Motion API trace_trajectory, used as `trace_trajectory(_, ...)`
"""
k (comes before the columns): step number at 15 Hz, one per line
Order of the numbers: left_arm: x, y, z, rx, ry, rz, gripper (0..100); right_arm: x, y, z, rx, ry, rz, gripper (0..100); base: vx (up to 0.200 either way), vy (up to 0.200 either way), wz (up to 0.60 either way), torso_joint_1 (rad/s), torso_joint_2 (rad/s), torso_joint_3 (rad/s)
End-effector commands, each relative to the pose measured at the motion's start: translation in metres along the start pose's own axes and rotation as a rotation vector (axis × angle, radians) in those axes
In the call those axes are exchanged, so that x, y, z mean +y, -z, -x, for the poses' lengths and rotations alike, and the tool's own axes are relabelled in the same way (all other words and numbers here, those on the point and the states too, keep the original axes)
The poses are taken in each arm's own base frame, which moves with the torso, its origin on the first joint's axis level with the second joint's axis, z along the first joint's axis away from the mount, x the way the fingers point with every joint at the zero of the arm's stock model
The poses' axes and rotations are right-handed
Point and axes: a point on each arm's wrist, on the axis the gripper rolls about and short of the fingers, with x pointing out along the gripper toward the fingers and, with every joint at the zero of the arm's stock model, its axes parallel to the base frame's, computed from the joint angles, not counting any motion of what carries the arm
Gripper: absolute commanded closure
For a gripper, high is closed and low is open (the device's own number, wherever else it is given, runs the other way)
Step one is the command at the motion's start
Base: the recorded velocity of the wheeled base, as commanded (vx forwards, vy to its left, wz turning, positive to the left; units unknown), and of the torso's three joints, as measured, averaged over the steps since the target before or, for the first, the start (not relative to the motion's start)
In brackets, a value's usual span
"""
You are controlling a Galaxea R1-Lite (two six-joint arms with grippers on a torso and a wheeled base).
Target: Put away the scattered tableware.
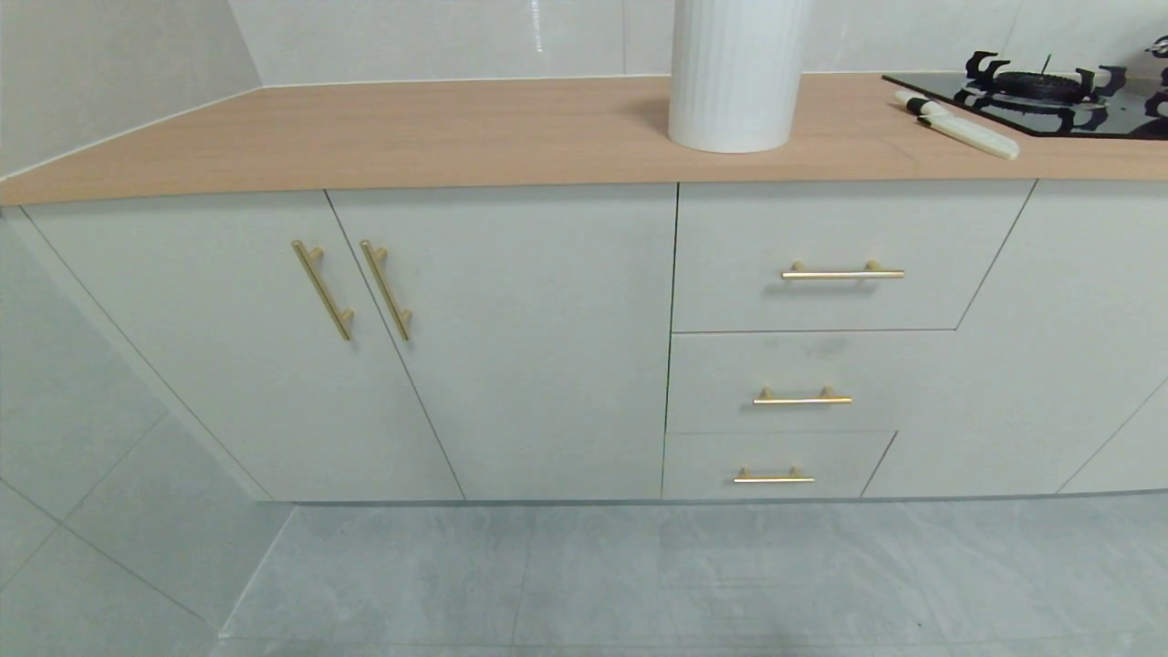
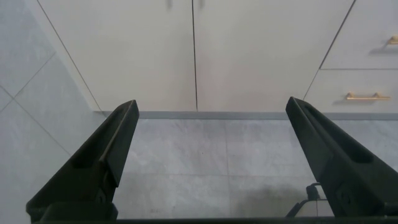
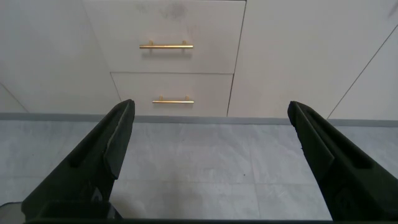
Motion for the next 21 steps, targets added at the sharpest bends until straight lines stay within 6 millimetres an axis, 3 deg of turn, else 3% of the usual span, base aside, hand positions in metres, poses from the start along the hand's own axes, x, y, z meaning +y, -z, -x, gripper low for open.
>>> trace_trajectory(1,0.0,-0.0001,0.0,0.0,-0.001,-0.001,0,0.0,0.0003,-0.0002,0.007,-0.001,0.001,0,0.0,0.0,0.0,0.0,0.0,0.0)
trace_trajectory(7,0.0,-0.0001,0.0,0.0,-0.001,0.0,0,0.0001,0.0003,-0.0002,0.006,-0.004,0.002,0,0.0,0.0,0.0,0.0,0.0,0.0)
trace_trajectory(21,0.0,-0.0001,0.0,0.0,-0.001,0.002,0,0.0001,0.0003,-0.0002,0.006,-0.004,0.001,0,0.2,0.0,0.0,0.001,0.0,0.002)
